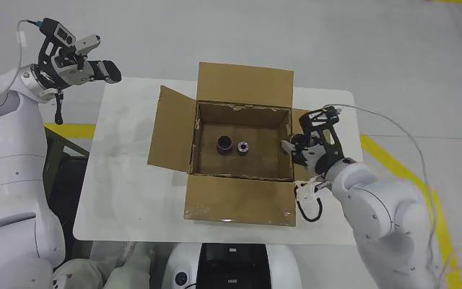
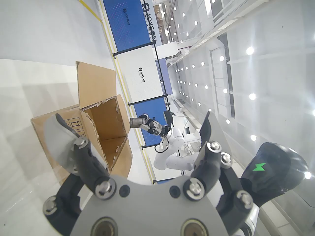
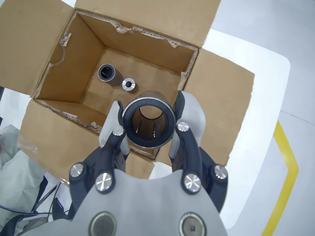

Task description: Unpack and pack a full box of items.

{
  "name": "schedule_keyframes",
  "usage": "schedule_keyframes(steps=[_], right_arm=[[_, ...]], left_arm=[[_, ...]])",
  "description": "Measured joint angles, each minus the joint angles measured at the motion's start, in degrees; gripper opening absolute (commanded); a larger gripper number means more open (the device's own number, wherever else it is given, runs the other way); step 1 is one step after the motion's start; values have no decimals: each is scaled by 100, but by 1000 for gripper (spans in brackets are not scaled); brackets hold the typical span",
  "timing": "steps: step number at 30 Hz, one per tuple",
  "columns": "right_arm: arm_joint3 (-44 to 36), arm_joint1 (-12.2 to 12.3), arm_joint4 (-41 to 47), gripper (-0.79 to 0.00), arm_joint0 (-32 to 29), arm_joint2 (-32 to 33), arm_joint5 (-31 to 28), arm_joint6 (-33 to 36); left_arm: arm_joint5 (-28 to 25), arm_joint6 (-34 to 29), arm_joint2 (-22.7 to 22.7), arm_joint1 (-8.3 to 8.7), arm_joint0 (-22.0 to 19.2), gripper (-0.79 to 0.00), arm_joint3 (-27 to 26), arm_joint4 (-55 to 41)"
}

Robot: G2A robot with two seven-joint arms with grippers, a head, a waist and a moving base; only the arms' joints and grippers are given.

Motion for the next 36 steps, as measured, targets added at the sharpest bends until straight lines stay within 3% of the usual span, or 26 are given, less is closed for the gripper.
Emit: schedule_keyframes(steps=[20,29,36], right_arm=[[706,120,756,-785,-506,2194,361,-264],[1787,149,1111,-785,-233,2395,448,-434],[2245,174,912,-785,-168,2309,571,-555]], left_arm=[[0,0,0,0,0,0,0,0],[0,0,0,0,0,0,0,0],[0,0,0,0,0,0,0,0]])
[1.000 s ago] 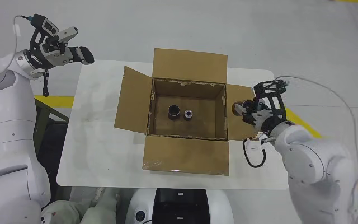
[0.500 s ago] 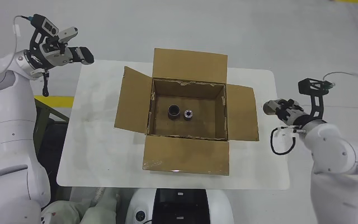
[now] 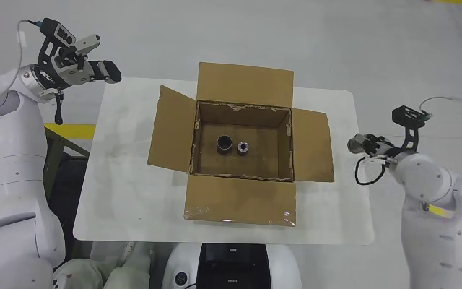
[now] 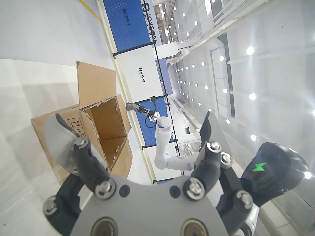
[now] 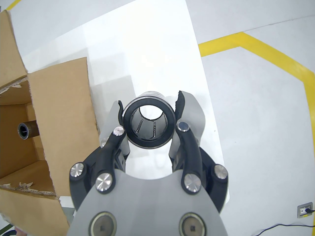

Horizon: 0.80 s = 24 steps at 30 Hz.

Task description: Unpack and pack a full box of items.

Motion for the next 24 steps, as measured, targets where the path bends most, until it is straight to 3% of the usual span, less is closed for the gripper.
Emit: schedule_keyframes(steps=[24], right_arm=[[934,-90,-518,-785,115,-1047,898,-814]], left_arm=[[0,0,0,0,0,0,0,0]])
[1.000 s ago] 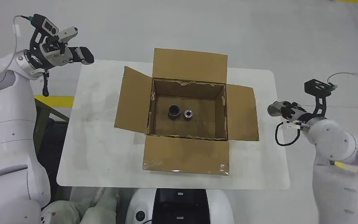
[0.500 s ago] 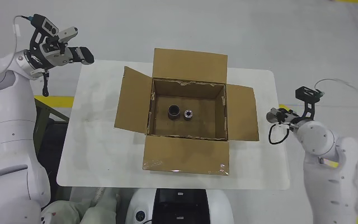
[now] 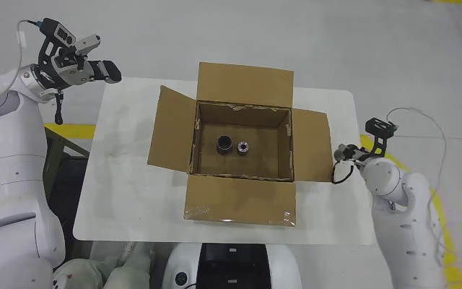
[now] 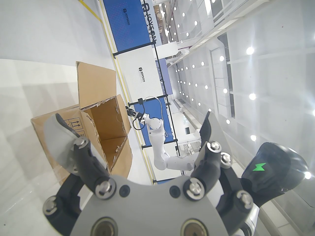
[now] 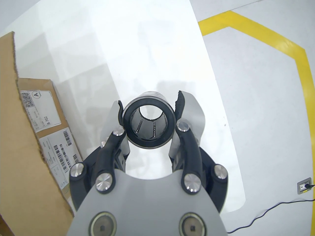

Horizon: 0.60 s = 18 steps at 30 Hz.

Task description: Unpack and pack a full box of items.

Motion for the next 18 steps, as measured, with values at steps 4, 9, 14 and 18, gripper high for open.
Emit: schedule_keyframes(steps=[4,9,14,18], right_arm=[[209,-21,-3,-785,67,-99,120,-143],[473,-45,49,-785,146,-187,226,-270],[702,-62,51,-754,240,-278,282,-324],[844,-73,42,-714,311,-346,291,-333]], left_arm=[[0,0,0,0,0,0,0,0],[0,0,0,0,0,0,0,0],[0,0,0,0,0,0,0,0],[0,0,0,0,0,0,0,0]])
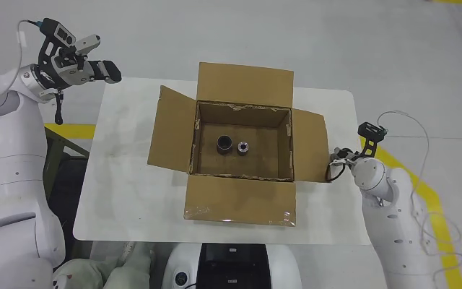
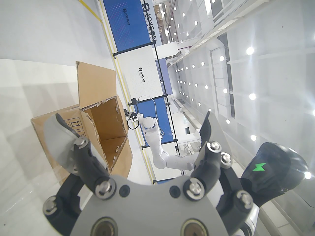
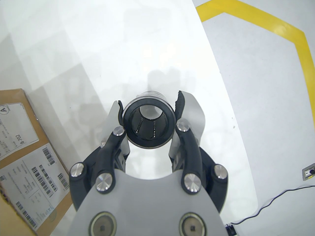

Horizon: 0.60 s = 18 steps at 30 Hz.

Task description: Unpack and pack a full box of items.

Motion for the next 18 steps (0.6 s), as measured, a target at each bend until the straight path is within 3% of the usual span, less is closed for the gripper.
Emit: schedule_keyframes(steps=[3,4,7,18], right_arm=[[81,-6,-22,-650,42,-30,30,-14],[99,-7,-31,-557,52,-38,39,-18],[144,-12,-56,-422,77,-55,89,-35],[134,-20,-78,-323,87,-53,156,-34]], left_arm=[[0,0,0,0,0,0,0,0],[0,0,0,0,0,0,0,0],[0,0,0,0,0,0,0,0],[0,0,0,0,0,0,0,0]])
